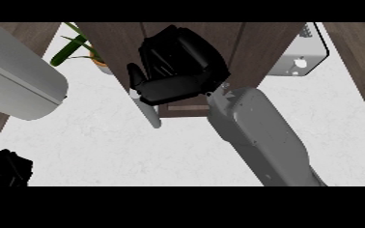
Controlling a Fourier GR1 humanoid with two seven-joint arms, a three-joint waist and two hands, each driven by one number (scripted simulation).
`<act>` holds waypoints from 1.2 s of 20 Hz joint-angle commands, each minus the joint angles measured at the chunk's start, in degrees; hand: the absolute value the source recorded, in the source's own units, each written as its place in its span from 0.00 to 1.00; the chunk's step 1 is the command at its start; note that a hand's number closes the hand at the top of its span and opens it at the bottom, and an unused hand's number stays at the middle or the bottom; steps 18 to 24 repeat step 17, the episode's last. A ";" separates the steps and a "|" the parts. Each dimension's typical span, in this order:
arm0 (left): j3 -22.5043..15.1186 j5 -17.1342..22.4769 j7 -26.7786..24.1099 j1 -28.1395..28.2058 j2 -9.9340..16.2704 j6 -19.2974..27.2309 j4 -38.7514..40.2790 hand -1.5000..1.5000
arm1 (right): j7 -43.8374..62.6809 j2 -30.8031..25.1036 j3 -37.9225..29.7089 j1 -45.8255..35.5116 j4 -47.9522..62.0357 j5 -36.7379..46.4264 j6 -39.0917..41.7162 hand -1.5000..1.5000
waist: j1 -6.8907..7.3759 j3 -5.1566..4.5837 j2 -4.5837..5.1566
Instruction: Pick up the wine, place it into the cabinet and close the cabinet
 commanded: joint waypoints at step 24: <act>0.42 -0.13 2.31 -3.19 -1.21 -1.75 0.64 1.00 | -11.92 -4.78 -9.39 -6.09 23.14 2.78 13.30 1.00 | 0.83 -0.02 0.92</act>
